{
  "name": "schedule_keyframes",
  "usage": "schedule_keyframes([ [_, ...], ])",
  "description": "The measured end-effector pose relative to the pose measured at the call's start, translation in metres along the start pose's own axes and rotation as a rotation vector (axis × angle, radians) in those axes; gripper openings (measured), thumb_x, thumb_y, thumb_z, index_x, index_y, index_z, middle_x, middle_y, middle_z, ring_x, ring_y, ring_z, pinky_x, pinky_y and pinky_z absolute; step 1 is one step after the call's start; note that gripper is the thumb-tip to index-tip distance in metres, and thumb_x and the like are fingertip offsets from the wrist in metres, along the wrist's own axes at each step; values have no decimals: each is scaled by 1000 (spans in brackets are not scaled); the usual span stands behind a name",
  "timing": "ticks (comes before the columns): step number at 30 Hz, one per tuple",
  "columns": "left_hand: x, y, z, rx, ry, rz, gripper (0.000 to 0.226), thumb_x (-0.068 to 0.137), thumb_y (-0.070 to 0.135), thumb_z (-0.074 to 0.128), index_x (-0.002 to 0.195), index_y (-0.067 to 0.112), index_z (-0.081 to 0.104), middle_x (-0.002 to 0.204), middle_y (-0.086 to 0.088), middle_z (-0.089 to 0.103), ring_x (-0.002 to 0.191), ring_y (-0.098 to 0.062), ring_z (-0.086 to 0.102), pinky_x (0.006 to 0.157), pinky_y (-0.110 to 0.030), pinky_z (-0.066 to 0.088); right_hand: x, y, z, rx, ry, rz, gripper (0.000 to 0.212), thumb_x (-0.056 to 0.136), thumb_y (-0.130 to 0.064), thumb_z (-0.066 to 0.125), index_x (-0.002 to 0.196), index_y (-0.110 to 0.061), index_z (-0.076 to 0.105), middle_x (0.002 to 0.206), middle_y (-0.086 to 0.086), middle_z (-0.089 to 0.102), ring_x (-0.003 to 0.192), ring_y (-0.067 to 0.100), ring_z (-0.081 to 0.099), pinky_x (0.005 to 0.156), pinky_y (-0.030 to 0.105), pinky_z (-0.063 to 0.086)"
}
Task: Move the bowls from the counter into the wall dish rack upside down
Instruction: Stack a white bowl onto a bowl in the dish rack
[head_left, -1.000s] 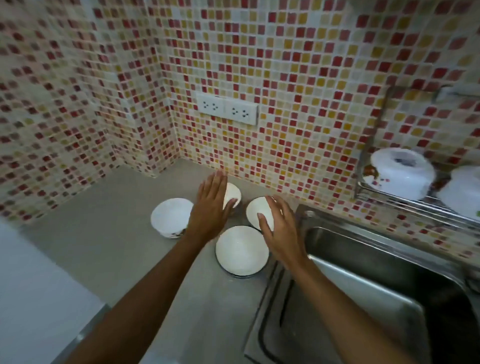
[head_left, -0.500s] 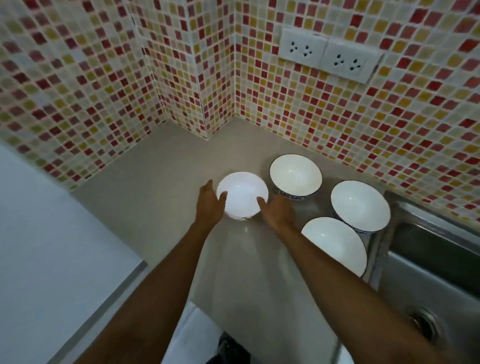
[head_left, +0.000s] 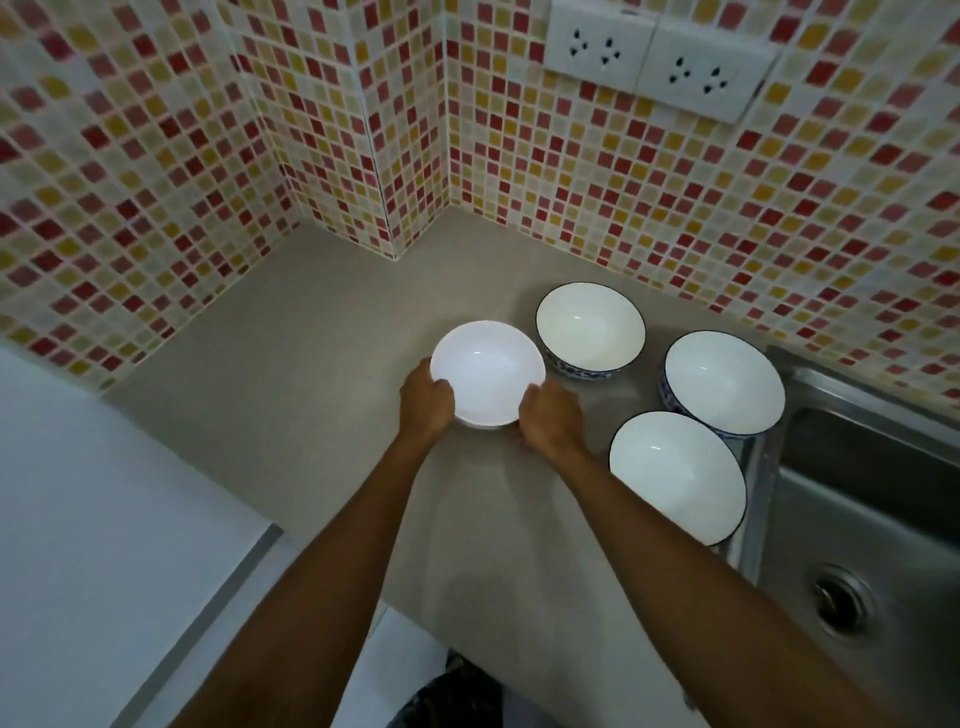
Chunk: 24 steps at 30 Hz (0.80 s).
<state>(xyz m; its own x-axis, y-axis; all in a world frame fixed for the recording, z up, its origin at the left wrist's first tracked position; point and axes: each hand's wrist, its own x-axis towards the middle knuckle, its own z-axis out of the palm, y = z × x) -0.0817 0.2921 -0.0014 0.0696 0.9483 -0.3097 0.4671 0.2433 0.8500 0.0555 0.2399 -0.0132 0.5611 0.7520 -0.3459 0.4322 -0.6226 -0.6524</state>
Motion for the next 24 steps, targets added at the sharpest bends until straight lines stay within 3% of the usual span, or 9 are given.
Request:
schedule_keyframes([
  [3,-8,20,5,-55,9,23,43,84,7,43,126,4,55,126,-18,60,114,-35,56,90,-33,45,-7,0,-19,70,34,-7,35,98,-20,35,115,-2,59,115,18,65,105,39,61,89,39,49],
  [5,-17,34,13,-79,-17,56,39,90,14,45,126,5,55,127,-18,59,114,-34,55,95,-37,45,-12,4,-37,111,65,-12,37,96,-23,34,116,-3,57,115,19,64,104,39,61,89,42,51],
  [10,-55,73,50,-91,-119,132,40,97,29,44,133,10,47,134,-13,54,120,-31,53,97,-38,43,-30,37,-96,144,172,-13,38,92,-26,34,109,-4,60,99,20,70,85,38,68,78,48,58],
  [14,-98,103,95,-101,-229,188,45,100,33,37,140,11,39,143,-12,46,128,-30,47,102,-37,39,-56,76,-158,189,228,35,36,96,-25,34,119,-4,52,98,19,68,65,31,70,63,46,61],
  [17,-139,122,133,-89,-295,197,50,101,35,32,145,11,31,150,-10,37,136,-29,38,109,-40,33,-75,112,-199,205,258,45,36,96,-21,34,123,-3,51,101,19,67,68,30,70,62,45,61],
  [21,-195,132,185,-114,-378,235,50,101,35,34,144,11,32,150,-13,37,134,-32,40,112,-46,34,-92,173,-248,127,346,47,46,88,-29,33,116,-3,58,107,21,67,81,37,68,71,50,59],
  [24,-229,134,223,-47,-413,233,50,102,34,30,145,8,28,153,-13,32,137,-32,35,112,-42,28,-100,221,-273,74,369,57,43,86,-26,37,119,-5,55,108,20,65,82,37,68,69,51,59],
])
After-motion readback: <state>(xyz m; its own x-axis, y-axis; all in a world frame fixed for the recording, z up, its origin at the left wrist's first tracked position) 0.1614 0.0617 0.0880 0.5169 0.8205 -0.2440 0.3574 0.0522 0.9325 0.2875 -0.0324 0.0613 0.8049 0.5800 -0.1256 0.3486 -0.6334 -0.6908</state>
